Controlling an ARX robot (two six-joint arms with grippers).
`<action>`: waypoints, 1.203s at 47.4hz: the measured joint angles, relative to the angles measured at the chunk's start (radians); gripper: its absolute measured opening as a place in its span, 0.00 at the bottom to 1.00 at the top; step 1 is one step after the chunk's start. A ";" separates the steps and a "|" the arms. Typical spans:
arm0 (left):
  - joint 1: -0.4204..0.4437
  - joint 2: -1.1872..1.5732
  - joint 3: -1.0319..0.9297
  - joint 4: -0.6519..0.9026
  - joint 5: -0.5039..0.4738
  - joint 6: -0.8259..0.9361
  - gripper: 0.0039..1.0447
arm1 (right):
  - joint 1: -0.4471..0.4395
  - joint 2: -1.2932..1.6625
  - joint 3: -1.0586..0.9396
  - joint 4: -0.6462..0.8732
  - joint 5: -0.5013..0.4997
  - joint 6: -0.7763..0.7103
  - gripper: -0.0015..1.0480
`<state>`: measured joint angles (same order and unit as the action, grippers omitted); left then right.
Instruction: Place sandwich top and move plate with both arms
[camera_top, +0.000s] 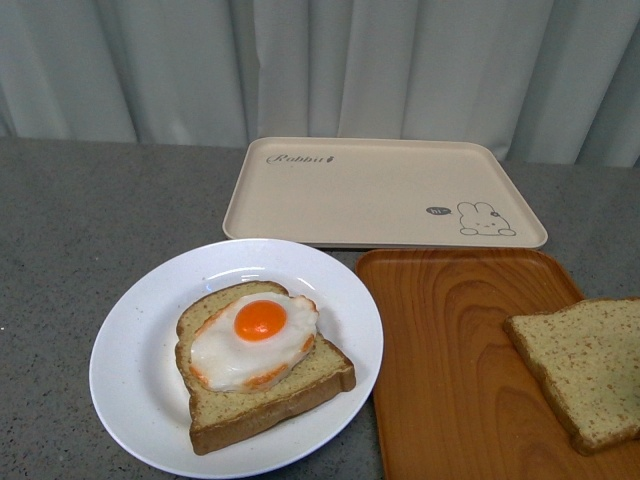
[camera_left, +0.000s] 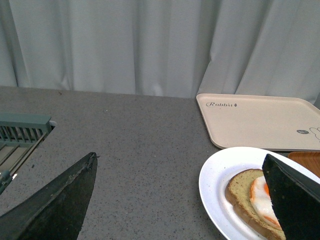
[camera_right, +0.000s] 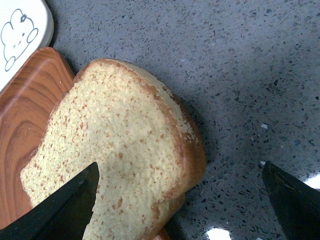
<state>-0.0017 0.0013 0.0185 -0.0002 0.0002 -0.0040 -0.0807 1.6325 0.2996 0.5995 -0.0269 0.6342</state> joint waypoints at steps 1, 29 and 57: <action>0.000 0.000 0.000 0.000 0.000 0.000 0.94 | 0.003 0.005 -0.001 0.005 0.000 0.000 0.91; 0.000 0.000 0.000 0.000 0.000 0.000 0.94 | 0.024 0.071 -0.012 0.108 0.014 0.023 0.46; 0.000 0.000 0.000 0.000 0.000 0.000 0.94 | 0.056 -0.088 0.151 0.018 -0.065 0.073 0.02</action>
<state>-0.0017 0.0013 0.0185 -0.0002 0.0002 -0.0040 -0.0242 1.5448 0.4503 0.6178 -0.0917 0.7074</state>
